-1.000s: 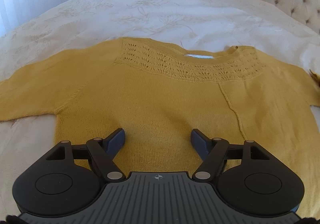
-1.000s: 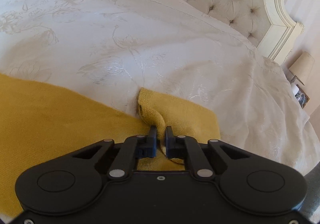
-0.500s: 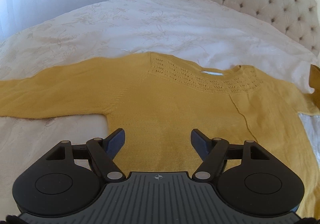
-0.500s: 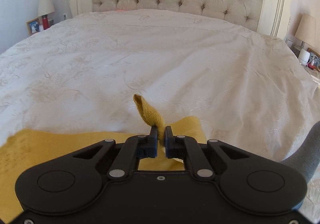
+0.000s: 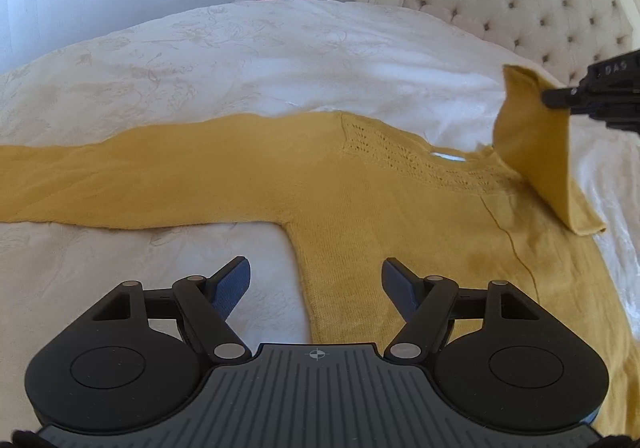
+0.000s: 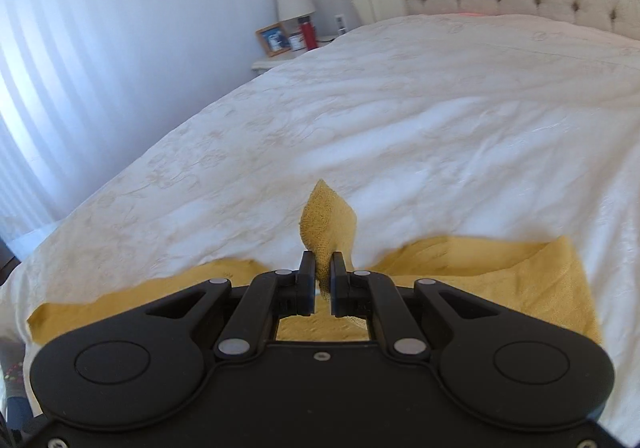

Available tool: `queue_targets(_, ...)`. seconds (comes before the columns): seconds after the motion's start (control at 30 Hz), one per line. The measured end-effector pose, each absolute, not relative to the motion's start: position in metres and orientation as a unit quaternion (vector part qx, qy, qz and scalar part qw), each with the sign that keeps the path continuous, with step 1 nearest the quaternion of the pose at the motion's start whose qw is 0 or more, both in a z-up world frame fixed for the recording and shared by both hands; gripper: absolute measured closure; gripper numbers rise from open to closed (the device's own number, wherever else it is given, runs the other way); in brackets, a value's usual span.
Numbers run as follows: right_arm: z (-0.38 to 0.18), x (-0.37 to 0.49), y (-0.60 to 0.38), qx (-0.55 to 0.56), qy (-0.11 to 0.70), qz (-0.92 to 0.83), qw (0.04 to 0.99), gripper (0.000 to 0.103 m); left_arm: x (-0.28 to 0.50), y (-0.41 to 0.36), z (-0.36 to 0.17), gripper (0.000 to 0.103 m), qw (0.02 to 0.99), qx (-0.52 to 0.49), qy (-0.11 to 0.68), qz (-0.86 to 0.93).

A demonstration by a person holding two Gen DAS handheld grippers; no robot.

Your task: Fold small clothes

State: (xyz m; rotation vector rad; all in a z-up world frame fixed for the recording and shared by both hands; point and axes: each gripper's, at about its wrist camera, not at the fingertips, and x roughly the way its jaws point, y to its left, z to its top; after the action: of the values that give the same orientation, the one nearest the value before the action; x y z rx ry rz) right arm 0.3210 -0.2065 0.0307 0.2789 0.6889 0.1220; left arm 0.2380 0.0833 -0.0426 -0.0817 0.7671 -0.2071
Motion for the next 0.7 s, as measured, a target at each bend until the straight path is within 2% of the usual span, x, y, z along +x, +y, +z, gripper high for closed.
queue_targets(0.13, -0.016, 0.317, -0.143, 0.087, 0.361, 0.096, 0.923, 0.091, 0.243, 0.098, -0.040, 0.031, 0.925, -0.051, 0.366, -0.083)
queue_targets(0.23, -0.054, 0.307, -0.111, 0.047, 0.399, 0.115, 0.908, 0.079, 0.249, 0.109, -0.043, 0.031, 0.924, -0.061, 0.371, -0.070)
queue_targets(0.3, -0.068, 0.299, -0.096, 0.017, 0.422, 0.119, 0.899, 0.079, 0.251, 0.117, -0.042, 0.031, 0.924, -0.065, 0.372, -0.060)
queue_targets(0.37, -0.069, 0.287, -0.090, -0.006, 0.415, 0.123, 0.902, 0.079, 0.252, 0.121, -0.042, 0.031, 0.924, -0.069, 0.372, -0.053)
queue_targets(0.4, -0.066, 0.283, -0.090, -0.017, 0.406, 0.119, 0.906, 0.075, 0.252, 0.124, -0.042, 0.031, 0.924, -0.071, 0.373, -0.051)
queue_targets(0.5, -0.051, 0.282, -0.084, -0.038, 0.378, 0.098, 0.920, 0.054, 0.255, 0.127, -0.044, 0.031, 0.922, -0.076, 0.376, -0.047)
queue_targets(0.7, -0.059, 0.302, -0.055, -0.064, 0.381, 0.087, 0.918, 0.054, 0.255, 0.127, -0.049, 0.031, 0.919, -0.073, 0.383, -0.047)
